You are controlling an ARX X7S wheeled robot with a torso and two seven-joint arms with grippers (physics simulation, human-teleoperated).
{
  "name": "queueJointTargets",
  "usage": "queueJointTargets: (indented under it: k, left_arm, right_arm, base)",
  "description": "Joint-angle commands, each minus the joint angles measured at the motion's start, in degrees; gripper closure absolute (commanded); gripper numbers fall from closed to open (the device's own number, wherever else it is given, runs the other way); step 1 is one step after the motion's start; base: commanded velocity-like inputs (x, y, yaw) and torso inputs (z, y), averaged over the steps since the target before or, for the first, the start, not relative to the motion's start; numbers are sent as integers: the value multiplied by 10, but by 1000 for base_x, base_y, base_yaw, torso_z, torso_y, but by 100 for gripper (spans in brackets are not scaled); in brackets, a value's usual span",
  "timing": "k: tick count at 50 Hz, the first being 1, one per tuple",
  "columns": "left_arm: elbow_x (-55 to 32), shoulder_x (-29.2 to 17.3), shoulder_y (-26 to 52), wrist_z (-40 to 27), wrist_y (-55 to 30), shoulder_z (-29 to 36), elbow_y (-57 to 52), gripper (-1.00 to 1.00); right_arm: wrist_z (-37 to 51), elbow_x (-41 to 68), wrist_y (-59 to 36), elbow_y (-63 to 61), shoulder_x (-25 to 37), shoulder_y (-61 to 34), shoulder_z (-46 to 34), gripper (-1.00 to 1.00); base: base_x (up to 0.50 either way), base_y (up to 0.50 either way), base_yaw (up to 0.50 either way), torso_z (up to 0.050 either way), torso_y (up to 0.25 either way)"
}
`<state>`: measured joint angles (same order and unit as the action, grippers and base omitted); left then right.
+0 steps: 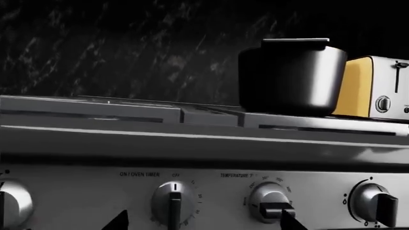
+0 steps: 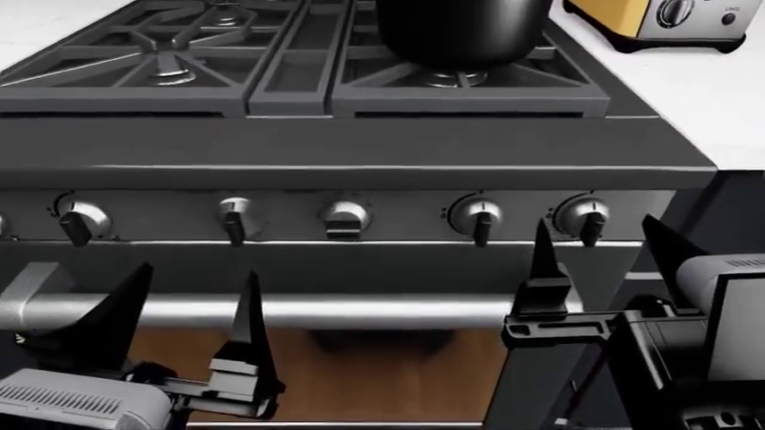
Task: Frozen meat rests on a plate on the counter. Retrieve the meat and place it in a pot on a burner. Then turn the burner on.
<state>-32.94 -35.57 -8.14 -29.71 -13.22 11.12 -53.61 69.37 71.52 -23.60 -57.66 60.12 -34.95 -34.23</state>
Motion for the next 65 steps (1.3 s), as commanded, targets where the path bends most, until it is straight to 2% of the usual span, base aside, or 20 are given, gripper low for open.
queueJointTargets:
  k: [1, 8, 17, 32, 65]
  left_arm:
    - [1, 0, 3, 1, 3, 4, 6, -100]
    - [0, -1, 3, 1, 5, 5, 8, -100]
    - [26, 18, -47, 21, 65, 24, 1, -100]
    - [15, 18, -49, 35, 93, 15, 28, -100]
    - [18, 16, -50, 30, 99, 17, 34, -100]
  right_arm:
    - [-2, -7, 9, 3, 6, 7, -4, -100]
    - [-1, -4, 22, -1, 22, 14, 4, -100]
    - [-11, -25, 48, 23, 35, 52, 6, -100]
    - [-22, -35, 28, 69, 0, 35, -8, -100]
    - [-50, -33, -4, 131, -27, -5, -17, -100]
  base:
    - [0, 0, 0, -50, 0]
    - [0, 0, 0, -50, 0]
    - [0, 0, 0, 0, 0]
    - [0, 0, 0, 0, 0]
    - [0, 0, 0, 0, 0]
